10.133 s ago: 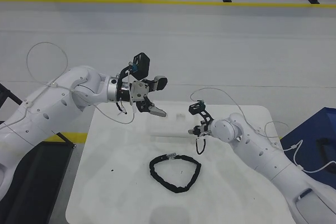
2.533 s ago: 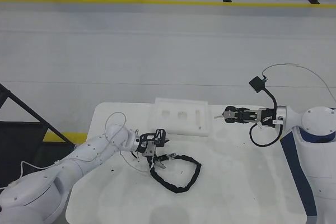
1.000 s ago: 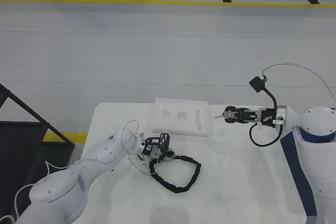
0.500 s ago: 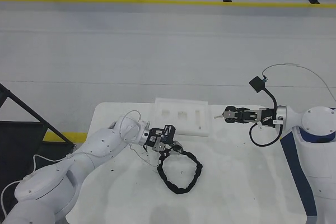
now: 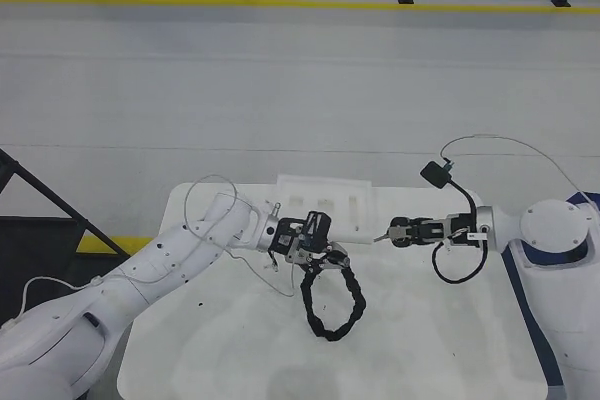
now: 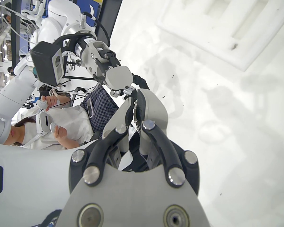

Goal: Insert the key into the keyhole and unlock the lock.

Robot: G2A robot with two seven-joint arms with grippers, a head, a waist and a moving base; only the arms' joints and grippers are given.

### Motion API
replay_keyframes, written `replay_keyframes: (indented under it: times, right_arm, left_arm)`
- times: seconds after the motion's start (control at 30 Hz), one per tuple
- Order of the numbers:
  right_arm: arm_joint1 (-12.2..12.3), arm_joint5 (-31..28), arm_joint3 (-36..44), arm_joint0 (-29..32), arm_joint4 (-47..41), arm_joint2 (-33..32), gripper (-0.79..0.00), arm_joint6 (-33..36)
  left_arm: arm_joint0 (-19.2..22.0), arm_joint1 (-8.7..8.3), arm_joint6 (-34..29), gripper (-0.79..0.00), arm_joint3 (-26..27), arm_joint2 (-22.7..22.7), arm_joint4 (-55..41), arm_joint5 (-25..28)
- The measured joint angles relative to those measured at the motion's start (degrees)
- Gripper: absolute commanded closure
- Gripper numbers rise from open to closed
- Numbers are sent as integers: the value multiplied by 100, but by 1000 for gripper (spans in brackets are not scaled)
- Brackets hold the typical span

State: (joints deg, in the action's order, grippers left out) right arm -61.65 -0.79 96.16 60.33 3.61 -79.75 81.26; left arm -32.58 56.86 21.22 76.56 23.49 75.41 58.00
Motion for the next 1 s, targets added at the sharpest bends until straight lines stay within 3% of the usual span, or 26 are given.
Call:
replay_keyframes:
  times: [0.27,0.53,1.0]
  right_arm:
    - [143,32,911,578,-385,-560,0,216]
    - [233,6,1516,1070,-750,-1075,0,-112]
    - [236,0,1530,1089,-763,-1088,0,-130]
  left_arm:
    - [64,-106,-754,0,536,119,-851,0]
    - [86,-60,-513,0,601,205,-1034,0]
    - [82,-53,-472,0,588,205,-1032,0]
